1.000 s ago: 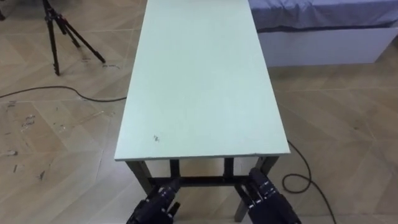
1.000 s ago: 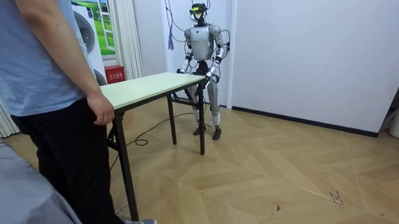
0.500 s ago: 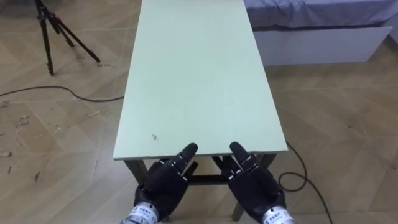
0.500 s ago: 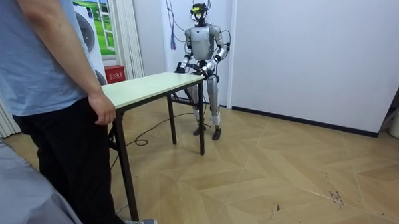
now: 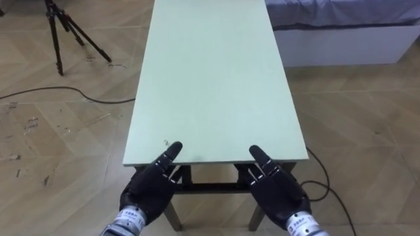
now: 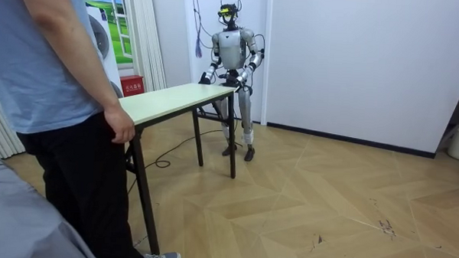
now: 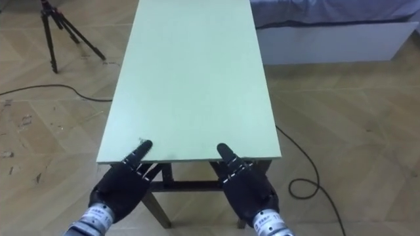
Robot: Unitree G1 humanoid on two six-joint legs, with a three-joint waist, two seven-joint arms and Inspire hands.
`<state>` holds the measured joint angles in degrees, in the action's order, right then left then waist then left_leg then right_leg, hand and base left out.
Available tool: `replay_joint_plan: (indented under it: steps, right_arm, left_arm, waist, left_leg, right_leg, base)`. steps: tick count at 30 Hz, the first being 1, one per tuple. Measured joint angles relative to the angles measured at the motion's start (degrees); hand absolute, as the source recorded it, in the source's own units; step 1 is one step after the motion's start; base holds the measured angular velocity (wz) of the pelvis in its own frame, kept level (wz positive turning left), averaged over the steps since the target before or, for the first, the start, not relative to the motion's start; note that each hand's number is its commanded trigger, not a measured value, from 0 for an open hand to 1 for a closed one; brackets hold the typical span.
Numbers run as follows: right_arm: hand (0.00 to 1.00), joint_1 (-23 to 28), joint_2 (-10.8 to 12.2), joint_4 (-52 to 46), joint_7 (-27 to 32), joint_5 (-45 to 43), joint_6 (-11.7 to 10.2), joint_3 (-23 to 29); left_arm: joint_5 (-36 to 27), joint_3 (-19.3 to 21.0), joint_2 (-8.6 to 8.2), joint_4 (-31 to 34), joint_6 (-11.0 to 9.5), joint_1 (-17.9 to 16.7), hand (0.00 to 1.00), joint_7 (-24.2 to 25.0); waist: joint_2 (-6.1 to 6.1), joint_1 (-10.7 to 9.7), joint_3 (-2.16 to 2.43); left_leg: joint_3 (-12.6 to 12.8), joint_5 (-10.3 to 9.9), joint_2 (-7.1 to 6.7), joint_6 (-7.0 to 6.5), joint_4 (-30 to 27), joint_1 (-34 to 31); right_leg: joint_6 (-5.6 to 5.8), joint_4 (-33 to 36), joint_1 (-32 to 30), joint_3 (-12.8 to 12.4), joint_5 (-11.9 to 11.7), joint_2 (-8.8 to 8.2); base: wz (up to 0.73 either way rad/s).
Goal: Move table with human
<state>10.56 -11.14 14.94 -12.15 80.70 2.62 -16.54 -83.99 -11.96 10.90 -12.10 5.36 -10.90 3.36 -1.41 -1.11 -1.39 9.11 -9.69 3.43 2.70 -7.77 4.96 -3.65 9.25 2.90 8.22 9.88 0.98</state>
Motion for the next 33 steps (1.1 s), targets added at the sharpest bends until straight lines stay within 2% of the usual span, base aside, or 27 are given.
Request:
replay_joint_plan:
  steps: [2,8,12,13,14,15,16,17,18,19,21,22,26,27,29,31,33]
  right_arm:
    - [0.0,-0.2,0.1,0.0,0.6,0.3,0.0,0.5]
    - [0.0,-0.4,1.0,0.0,1.7,2.3,0.2,1.6]
    - [0.0,-0.4,1.9,0.0,2.1,2.7,1.1,2.6]
    - [0.0,-0.4,1.9,0.0,2.1,2.7,1.2,2.7]
    - [0.4,-0.4,1.9,0.0,2.1,2.7,1.3,2.7]
    - [0.84,-0.4,1.9,0.0,2.2,2.7,1.3,2.7]
    - [1.0,-0.4,2.0,0.0,2.4,2.8,1.6,3.0]
    - [1.0,-0.4,2.1,0.0,2.7,2.8,1.9,3.3]
    - [1.0,-0.4,2.3,-0.1,3.1,3.1,2.7,3.8]
    - [1.0,-0.4,2.3,-0.1,3.5,3.5,3.3,4.3]
    - [1.0,-0.4,2.5,-0.1,4.2,5.1,3.7,4.6]
    - [1.0,-0.4,2.7,-0.1,5.4,5.6,3.9,4.8]
    - [1.0,-0.4,3.0,0.1,11.0,6.2,4.8,5.9]
    - [1.0,-0.4,3.3,0.2,12.5,6.5,5.1,6.0]
    - [1.0,-0.4,3.9,0.2,13.5,6.5,5.3,6.0]
    - [1.0,-0.4,3.9,0.1,13.6,6.2,5.7,6.0]
    - [1.0,-0.4,4.1,0.1,13.6,4.9,5.3,6.0]
  left_arm:
    - [-1.0,0.2,-0.05,0.0,0.4,0.2,0.0,-0.8]
    - [-5.0,0.7,-0.3,0.0,1.0,1.0,0.0,-2.9]
    - [-6.5,1.8,-0.5,-0.1,2.2,1.0,0.0,-3.0]
    - [-6.5,2.2,-0.54,-0.1,2.9,1.0,0.06,-3.0]
    - [-6.5,2.5,-0.6,-0.2,3.2,1.0,0.22,-3.0]
    - [-6.5,2.8,-0.85,-0.3,3.4,1.0,0.5,-3.0]
    - [-6.5,2.9,-0.9,-0.3,3.6,1.0,0.57,-3.0]
    - [-6.5,3.0,-0.92,-0.3,3.8,1.0,0.62,-3.0]
    - [-6.5,3.4,-0.95,-0.3,4.3,1.0,0.72,-3.0]
    - [-6.5,3.8,-1.0,-0.3,4.9,0.9,0.76,-3.0]
    - [-6.5,4.0,-1.12,-0.5,5.5,0.9,0.97,-3.0]
    - [-6.5,4.3,-1.35,-0.5,6.0,0.9,1.0,-3.0]
    - [-6.4,4.6,-1.96,-1.2,7.5,0.9,1.0,-3.4]
    - [-6.4,4.8,-2.56,-2.1,7.8,1.0,1.0,-4.0]
    - [-6.4,5.4,-3.45,-3.3,7.9,1.0,1.0,-4.9]
    - [-6.2,5.6,-3.65,-3.8,7.9,1.0,1.0,-5.9]
    - [-5.5,5.6,-3.76,-3.8,7.9,1.0,1.0,-6.1]
  waist:
    - [-0.33,0.0,-0.16]
    - [-0.49,0.0,-0.11]
    - [-0.45,0.0,-0.08]
    - [-0.43,0.0,-0.06]
    - [-0.44,0.0,-0.05]
    - [-0.46,0.0,0.0]
    - [-0.4,0.0,0.06]
    - [-0.32,0.1,0.12]
    - [-0.16,0.2,0.24]
    - [-0.01,0.4,0.33]
    - [0.11,0.5,0.42]
    - [0.12,0.7,0.45]
    - [0.06,2.1,0.49]
    - [0.01,2.2,0.51]
    - [0.02,2.2,0.51]
    - [0.06,1.8,0.52]
    - [0.05,1.7,0.52]
  left_leg:
    - [0.1,0.0,0.05,0.0,0.0,0.3]
    - [0.1,0.0,0.0,0.0,0.0,0.5]
    - [0.1,0.0,0.0,0.0,0.0,0.5]
    - [0.1,0.0,0.01,0.0,0.0,0.6]
    - [0.1,0.0,0.01,0.0,0.0,0.6]
    - [0.2,0.0,0.0,0.0,0.0,0.6]
    - [0.2,0.0,0.01,0.0,0.0,0.6]
    - [0.2,0.0,0.0,0.0,0.0,0.6]
    - [0.2,0.0,0.01,0.0,0.0,0.6]
    - [0.2,0.0,0.0,0.0,0.0,0.6]
    - [0.0,0.0,-0.03,0.0,0.0,0.6]
    - [0.0,0.0,-0.05,0.0,0.0,0.7]
    - [-0.1,0.0,-0.05,0.0,0.0,0.6]
    - [-0.2,0.0,-0.05,0.0,0.0,0.6]
    - [-0.4,0.0,0.02,0.0,0.0,0.6]
    - [-0.5,0.0,0.04,0.0,0.1,0.6]
    - [-0.4,0.0,0.02,0.0,0.1,0.6]
  right_leg:
    - [0.0,0.4,0.0,-0.1,0.0,0.02]
    - [0.0,0.4,0.1,-0.2,0.0,-0.03]
    - [0.0,0.4,0.1,-0.2,0.0,-0.02]
    - [0.0,0.4,0.1,-0.2,0.0,-0.01]
    - [0.0,0.4,0.1,-0.3,0.0,-0.01]
    - [0.0,0.4,0.1,-0.3,0.0,-0.02]
    - [0.0,0.4,0.1,-0.3,0.0,-0.02]
    - [0.0,0.4,0.1,-0.3,0.0,-0.02]
    - [0.0,0.4,0.1,-0.4,0.0,-0.01]
    - [0.0,0.4,0.1,-0.5,0.0,0.0]
    - [0.0,0.5,0.1,-0.4,0.0,-0.01]
    - [-0.01,0.5,0.1,-0.4,0.0,-0.03]
    - [-0.01,0.5,0.0,-0.4,0.0,-0.02]
    - [-0.01,0.5,0.0,-0.4,0.0,-0.02]
    - [-0.01,0.5,0.0,-0.3,0.0,0.03]
    - [-0.02,0.6,0.0,-0.2,0.0,0.02]
    - [-0.02,0.6,0.0,-0.2,0.0,-0.01]
  base:
    - [-0.03]
    - [-0.01]
    - [0.0]
    - [0.0]
    - [0.0]
    - [0.0]
    - [0.0]
    - [0.0]
    - [0.0]
    - [0.0]
    - [0.0]
    - [0.0]
    - [0.0]
    - [0.0]
    - [-0.02]
    - [-0.02]
    - [0.0]
